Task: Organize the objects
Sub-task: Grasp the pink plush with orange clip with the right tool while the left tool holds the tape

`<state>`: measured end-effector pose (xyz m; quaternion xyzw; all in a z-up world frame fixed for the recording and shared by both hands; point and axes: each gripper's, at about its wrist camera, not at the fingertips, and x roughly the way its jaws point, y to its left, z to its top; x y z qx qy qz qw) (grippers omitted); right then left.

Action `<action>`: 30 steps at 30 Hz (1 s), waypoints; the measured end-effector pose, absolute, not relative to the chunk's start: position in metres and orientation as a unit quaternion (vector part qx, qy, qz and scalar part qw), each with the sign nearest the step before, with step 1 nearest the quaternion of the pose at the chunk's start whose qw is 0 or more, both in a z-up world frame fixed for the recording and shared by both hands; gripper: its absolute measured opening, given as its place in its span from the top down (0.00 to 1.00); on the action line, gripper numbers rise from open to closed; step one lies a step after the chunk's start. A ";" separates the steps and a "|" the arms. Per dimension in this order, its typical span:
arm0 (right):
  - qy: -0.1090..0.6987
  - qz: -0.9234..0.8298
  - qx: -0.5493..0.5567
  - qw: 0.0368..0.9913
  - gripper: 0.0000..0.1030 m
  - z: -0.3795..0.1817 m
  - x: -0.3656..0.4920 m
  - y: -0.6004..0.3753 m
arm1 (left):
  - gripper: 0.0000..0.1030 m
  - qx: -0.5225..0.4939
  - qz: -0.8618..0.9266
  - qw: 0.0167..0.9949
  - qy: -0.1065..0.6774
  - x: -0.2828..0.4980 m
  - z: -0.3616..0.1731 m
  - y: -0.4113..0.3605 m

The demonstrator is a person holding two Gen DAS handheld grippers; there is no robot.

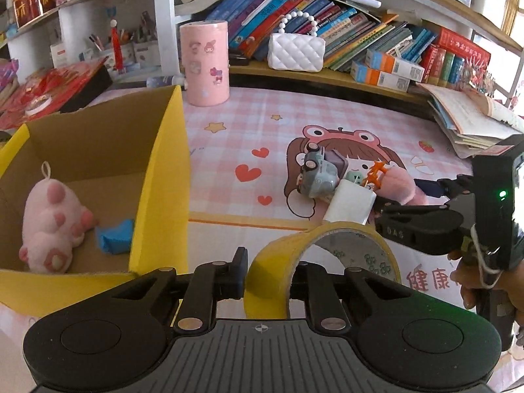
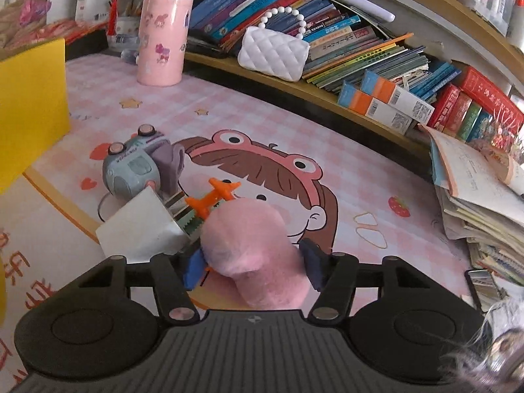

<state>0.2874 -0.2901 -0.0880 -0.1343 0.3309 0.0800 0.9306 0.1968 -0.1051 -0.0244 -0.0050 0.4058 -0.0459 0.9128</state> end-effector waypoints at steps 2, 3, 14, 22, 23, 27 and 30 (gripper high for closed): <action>0.327 0.075 -0.112 0.935 0.45 -0.082 0.282 -0.295 | 0.86 -0.013 -0.047 0.914 0.402 0.194 -0.021 -0.102; 0.324 0.069 -0.104 0.938 0.45 -0.078 0.279 -0.297 | 0.86 -0.017 -0.048 0.915 0.399 0.193 -0.019 -0.101; 0.346 0.006 0.010 0.938 0.45 -0.033 0.220 -0.307 | 0.86 -0.042 -0.088 0.917 0.386 0.171 -0.011 -0.099; 0.346 -0.026 0.048 0.937 0.44 -0.012 0.174 -0.300 | 0.86 -0.054 -0.108 0.919 0.376 0.146 -0.009 -0.084; 0.347 -0.029 0.052 0.936 0.44 -0.011 0.168 -0.298 | 0.86 -0.056 -0.110 0.919 0.376 0.142 -0.009 -0.082; 0.343 -0.030 0.051 0.937 0.44 -0.008 0.144 -0.283 | 0.86 -0.059 -0.117 0.918 0.373 0.130 -0.008 -0.070; 0.342 -0.020 0.030 0.939 0.44 -0.008 0.131 -0.265 | 0.86 -0.062 -0.120 0.920 0.368 0.120 -0.007 -0.060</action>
